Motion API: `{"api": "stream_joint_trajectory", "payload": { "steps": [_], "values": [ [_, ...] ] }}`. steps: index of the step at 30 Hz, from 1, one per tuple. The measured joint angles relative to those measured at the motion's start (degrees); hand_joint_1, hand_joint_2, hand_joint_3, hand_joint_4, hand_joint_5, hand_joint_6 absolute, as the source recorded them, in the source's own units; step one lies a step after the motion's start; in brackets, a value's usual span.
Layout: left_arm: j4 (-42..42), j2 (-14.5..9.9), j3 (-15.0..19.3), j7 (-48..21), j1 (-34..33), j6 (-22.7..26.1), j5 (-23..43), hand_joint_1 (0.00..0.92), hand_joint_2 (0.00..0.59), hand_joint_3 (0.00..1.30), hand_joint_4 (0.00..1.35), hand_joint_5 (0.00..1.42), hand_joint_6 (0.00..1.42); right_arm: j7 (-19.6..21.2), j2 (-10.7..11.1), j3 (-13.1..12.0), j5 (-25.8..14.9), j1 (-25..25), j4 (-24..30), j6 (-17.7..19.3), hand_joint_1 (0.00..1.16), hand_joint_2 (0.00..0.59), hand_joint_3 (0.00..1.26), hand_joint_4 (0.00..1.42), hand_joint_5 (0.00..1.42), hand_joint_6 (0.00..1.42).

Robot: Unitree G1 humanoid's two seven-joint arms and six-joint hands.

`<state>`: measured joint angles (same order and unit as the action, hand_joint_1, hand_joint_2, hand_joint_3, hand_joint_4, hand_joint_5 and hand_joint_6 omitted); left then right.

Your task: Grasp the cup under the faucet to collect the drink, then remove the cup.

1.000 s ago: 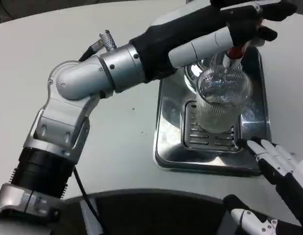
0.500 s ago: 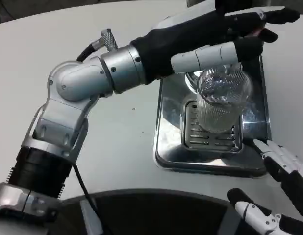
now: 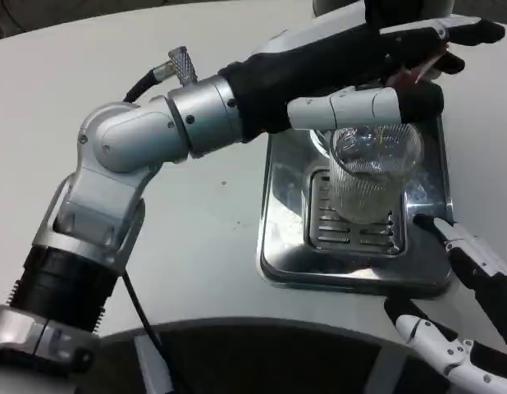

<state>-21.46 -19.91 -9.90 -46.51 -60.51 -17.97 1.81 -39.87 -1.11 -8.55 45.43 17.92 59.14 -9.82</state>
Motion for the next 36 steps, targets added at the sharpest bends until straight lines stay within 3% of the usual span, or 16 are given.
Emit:
{"api": "stream_joint_trajectory", "payload": {
  "steps": [11,17,21,30,36],
  "values": [
    [0.00,-0.31,-0.37,0.17,-0.14,-0.52,-0.16,0.000,0.000,0.10,0.02,0.12,0.12,5.96,1.76,0.45,-5.84,-1.83,-1.93,-7.19,0.35,0.320,0.00,0.00,0.00,0.00],
    [0.00,-0.46,-0.46,0.17,-0.25,-0.52,-0.19,0.000,0.000,0.10,0.02,0.12,0.12,11.25,2.62,-0.21,-11.38,-2.07,-5.80,-7.56,0.40,0.303,0.00,0.00,0.00,0.00],
    [0.02,-0.50,-0.45,0.17,-0.27,-0.52,-0.19,0.000,0.000,0.10,0.02,0.12,0.12,15.31,3.74,-0.42,-15.07,-2.08,-8.32,-5.91,0.48,0.279,0.00,0.00,0.01,0.00],
    [0.81,-1.11,-0.42,0.24,-0.25,-0.52,-0.24,0.000,0.000,0.11,0.04,0.13,0.12,24.36,5.81,0.15,-21.01,-4.12,-14.28,2.07,0.62,0.227,0.00,0.00,0.05,0.00],
    [1.22,-1.25,-0.43,0.34,-0.22,-0.51,-0.28,0.000,0.000,0.12,0.04,0.13,0.12,26.75,8.23,0.35,-25.20,-6.54,-19.53,6.44,0.69,0.210,0.00,0.00,0.05,0.00]
  ]
}}
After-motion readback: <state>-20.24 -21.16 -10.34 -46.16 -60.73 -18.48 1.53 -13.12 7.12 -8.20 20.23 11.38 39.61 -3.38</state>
